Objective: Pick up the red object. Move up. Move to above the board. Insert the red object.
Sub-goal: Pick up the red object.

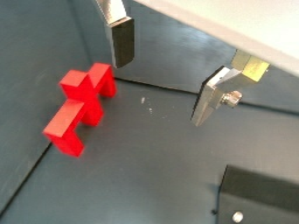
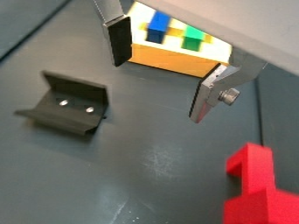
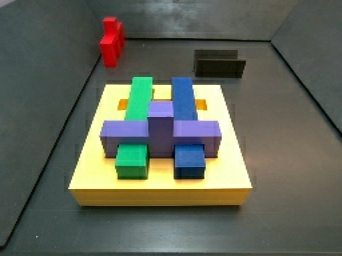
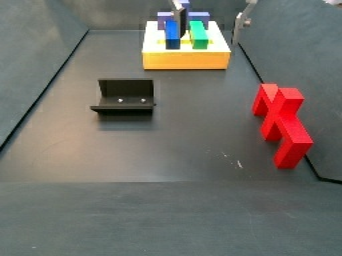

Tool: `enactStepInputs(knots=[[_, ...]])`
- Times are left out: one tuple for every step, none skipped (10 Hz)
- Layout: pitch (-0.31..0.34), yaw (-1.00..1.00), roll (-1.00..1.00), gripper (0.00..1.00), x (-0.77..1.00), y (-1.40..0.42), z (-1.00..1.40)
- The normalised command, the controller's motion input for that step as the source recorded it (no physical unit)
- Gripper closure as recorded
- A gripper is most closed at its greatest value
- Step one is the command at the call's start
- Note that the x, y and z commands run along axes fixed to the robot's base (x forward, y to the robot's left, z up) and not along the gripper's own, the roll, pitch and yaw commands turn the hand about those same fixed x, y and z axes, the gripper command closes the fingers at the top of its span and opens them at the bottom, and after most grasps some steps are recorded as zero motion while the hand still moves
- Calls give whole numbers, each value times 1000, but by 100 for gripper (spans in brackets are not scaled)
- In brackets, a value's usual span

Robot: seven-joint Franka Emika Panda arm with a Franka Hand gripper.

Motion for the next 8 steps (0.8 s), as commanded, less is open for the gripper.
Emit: enactStepInputs(knots=[[0, -1000, 24, 0, -69, 0, -146], [0, -1000, 50, 0, -77, 0, -106], [0, -1000, 56, 0, -100, 0, -77], [0, -1000, 47, 0, -123, 0, -60], [0, -1000, 47, 0, -151, 0, -60], [0, -943, 9, 0, -266, 37, -97], [0, -929, 3, 0, -286, 51, -114], [0, -909, 0, 0, -311, 66, -137]])
